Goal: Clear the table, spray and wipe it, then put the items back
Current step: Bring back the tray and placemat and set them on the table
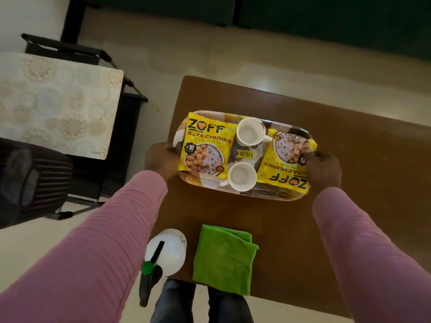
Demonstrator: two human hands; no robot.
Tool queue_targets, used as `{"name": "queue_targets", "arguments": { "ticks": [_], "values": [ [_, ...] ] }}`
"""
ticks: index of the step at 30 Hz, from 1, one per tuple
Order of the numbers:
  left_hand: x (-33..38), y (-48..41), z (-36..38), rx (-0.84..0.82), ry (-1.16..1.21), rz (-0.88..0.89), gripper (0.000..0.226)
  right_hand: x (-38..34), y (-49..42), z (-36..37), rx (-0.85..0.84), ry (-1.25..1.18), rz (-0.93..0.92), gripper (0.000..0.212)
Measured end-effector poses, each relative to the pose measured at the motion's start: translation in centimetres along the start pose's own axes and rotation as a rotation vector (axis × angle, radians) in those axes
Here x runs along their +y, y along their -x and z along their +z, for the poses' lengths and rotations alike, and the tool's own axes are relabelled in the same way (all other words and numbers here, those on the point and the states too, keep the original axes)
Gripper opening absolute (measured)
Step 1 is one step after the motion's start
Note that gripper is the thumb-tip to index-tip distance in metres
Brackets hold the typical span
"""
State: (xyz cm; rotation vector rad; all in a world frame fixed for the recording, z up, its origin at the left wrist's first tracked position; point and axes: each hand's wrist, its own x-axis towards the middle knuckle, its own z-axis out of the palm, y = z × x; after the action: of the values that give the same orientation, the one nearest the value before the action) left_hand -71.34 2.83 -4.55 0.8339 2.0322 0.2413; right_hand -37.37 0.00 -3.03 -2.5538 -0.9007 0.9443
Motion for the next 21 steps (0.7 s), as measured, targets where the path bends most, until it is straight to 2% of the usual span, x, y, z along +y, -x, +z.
{"name": "queue_targets", "arguments": {
  "ticks": [16,21],
  "values": [
    [-2.8,-0.6,0.9,0.004,-0.126,-0.001,0.017,1.0,0.3,2.4,-0.025,0.032,0.026,0.041],
    [-2.2,-0.5,0.7,-0.002,-0.163,0.009,0.018,0.0,0.5,2.7,0.011,0.172,0.103,0.062]
  ]
}}
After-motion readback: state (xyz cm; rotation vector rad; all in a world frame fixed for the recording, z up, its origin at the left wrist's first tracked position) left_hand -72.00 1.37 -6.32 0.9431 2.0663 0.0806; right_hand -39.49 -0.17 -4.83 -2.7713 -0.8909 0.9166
